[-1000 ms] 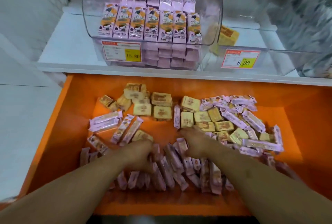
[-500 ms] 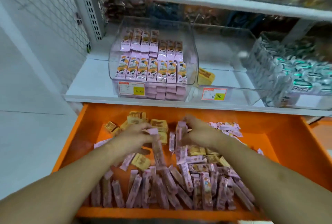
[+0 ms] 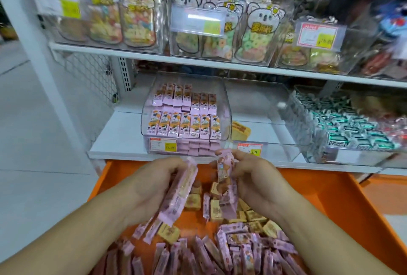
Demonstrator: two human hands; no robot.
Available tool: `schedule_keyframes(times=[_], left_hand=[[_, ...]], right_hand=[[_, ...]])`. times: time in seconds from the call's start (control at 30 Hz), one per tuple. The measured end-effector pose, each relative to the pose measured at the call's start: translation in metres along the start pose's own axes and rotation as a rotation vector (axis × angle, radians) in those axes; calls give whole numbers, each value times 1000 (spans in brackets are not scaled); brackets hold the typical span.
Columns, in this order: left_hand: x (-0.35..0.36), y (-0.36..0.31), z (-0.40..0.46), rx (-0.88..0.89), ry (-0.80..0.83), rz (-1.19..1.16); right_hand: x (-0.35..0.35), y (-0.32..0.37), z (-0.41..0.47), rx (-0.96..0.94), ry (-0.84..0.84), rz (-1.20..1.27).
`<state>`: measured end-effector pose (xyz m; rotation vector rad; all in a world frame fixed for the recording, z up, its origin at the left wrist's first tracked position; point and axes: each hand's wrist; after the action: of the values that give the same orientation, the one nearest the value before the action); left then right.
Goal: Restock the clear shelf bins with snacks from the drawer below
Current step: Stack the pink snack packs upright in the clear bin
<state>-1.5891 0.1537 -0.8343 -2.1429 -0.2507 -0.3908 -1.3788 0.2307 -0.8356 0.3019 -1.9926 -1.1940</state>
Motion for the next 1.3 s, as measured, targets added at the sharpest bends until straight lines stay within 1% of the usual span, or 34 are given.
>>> schedule_keyframes(times=[0.07, 0.13, 0.2, 0.37, 0.47, 0.5, 0.57, 0.7, 0.8, 0.9, 0.97, 1.07, 1.17, 1.23, 1.3], left_hand=[[-3, -3, 1, 37, 23, 19], [-6, -5, 0, 106, 11, 139], [-7, -8, -3, 154, -68, 274], [-4, -14, -3, 271, -211, 462], [-5, -11, 3, 258, -249, 622], [-4, -10, 5, 234, -239, 625], [-1, -9, 9, 215, -194, 557], [-4, -5, 14, 233, -87, 458], [-2, 0, 13, 253, -76, 441], [2, 3, 12, 314, -70, 373], [4, 3, 12, 301, -57, 382], [3, 1, 14, 277, -52, 386], [3, -5, 16, 309, -78, 401], [5, -9, 20, 345, -124, 395], [5, -15, 27, 368, -180, 378]], right_hand=[[4, -1, 3, 7, -2, 31], [5, -1, 7, 1, -6, 9], [4, 0, 12, -15, -26, -36], [-5, 3, 27, -38, -96, -224], [-10, 1, 31, -29, -183, -300], [-9, 0, 32, -42, -207, -306], [-8, 0, 31, -59, -254, -348], [0, 4, 25, -120, -203, -344], [5, 3, 21, -148, -218, -333], [7, 2, 19, -157, -229, -362], [9, 1, 18, -160, -252, -389], [7, -1, 22, -168, -327, -490], [10, 3, 27, -147, -393, -657], [13, 10, 27, -163, -347, -708], [13, 14, 28, -216, -233, -749]])
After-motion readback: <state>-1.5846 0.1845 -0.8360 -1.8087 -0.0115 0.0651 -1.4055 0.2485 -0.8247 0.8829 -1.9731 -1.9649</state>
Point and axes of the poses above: each hand's wrist, its own z-axis towards the middle knuckle, its own x-axis out of the palm, y = z × x, and after that the axes turned 10 degrees about y, right-handed
